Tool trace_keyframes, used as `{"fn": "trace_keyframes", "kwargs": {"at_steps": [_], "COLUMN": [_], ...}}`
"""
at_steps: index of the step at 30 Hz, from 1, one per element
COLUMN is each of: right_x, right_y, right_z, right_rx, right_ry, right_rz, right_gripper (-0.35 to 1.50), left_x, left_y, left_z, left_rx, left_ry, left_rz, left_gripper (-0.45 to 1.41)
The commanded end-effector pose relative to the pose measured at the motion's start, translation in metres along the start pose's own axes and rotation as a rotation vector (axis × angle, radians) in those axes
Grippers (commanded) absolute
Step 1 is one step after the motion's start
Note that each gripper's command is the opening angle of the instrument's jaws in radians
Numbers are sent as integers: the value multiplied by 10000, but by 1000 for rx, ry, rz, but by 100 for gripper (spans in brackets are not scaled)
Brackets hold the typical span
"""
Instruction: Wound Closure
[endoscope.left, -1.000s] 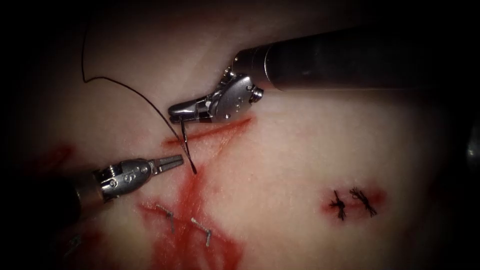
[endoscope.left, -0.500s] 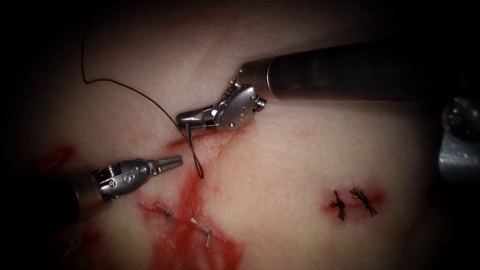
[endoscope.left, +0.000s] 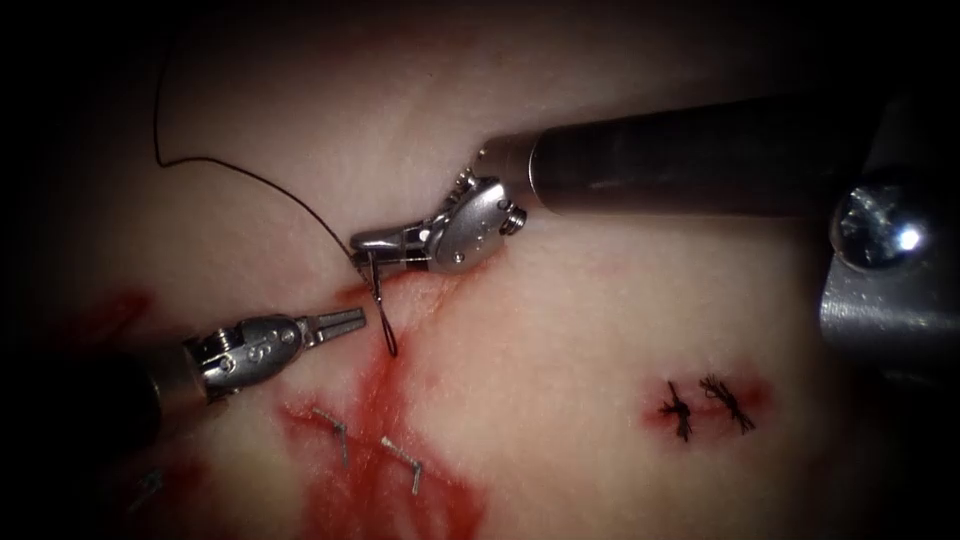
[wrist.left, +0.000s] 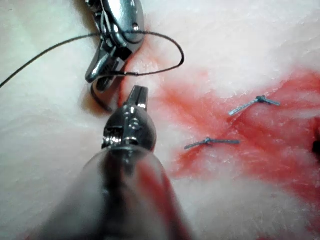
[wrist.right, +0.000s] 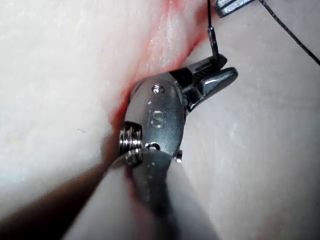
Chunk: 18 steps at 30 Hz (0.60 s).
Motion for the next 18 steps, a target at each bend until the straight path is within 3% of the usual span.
{"fn": "trace_keyframes", "kwargs": {"at_steps": [1,18], "right_x": [-3,-18], "right_y": [-4,-34], "right_z": [5,12], "right_rx": [4,58], "right_ry": [0,-13], "right_rz": [8,60], "right_gripper": [-35,-35], "left_x": [-3,-7], "left_y": [0,-1], "left_z": [9,4], "left_rx": [-1,-5], "left_ry": [2,-7], "left_rz": [3,-4], "left_gripper": [-38,-43]}}
